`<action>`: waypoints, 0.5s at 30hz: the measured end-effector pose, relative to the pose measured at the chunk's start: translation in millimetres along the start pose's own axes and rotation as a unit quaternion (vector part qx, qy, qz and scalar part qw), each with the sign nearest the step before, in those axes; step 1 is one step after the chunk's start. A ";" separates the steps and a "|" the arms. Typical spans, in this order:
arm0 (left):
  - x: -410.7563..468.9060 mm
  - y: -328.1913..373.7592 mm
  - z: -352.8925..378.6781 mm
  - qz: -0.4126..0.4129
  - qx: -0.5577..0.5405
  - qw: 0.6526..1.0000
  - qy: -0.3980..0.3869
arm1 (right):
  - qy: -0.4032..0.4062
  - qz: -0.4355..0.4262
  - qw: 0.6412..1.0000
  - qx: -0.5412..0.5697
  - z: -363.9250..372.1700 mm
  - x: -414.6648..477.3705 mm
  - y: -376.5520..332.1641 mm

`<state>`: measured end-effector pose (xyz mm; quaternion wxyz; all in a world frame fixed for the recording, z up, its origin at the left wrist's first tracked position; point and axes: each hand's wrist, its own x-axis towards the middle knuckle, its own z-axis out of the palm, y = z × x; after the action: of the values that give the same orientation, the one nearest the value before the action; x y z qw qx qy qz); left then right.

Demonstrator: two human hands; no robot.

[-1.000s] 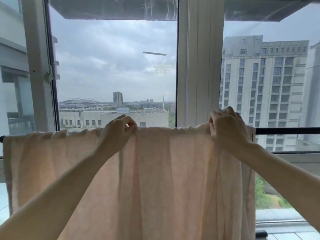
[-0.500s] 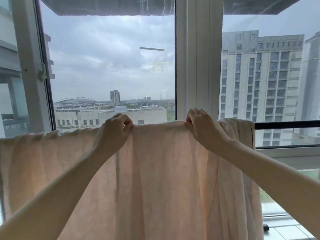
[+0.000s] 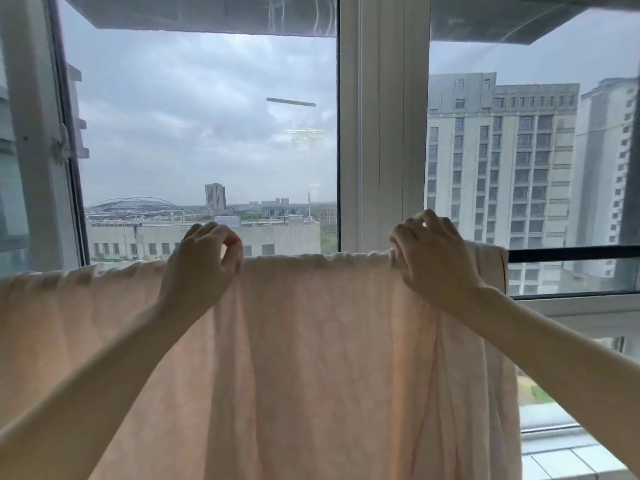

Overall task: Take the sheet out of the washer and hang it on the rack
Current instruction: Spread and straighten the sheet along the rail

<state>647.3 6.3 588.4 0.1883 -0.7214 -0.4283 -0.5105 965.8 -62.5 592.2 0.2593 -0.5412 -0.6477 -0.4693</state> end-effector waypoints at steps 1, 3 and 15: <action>0.7 3.7 1.0 0.008 -0.004 1.000 -0.004 | 0.001 -0.038 0.999 0.031 -0.3 4.1 -10.6; 1.2 9.9 3.0 0.018 -0.011 1.000 -0.004 | -0.012 -0.080 0.991 0.111 1.8 12.6 -33.8; 2.4 -13.5 7.2 -0.024 -0.026 0.999 0.031 | -0.019 0.025 0.996 0.086 13.8 12.2 -8.2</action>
<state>640.7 20.1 585.4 0.1702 -0.6994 -0.4259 -0.5482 957.0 -44.4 593.9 0.3045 -0.5420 -0.6763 -0.3952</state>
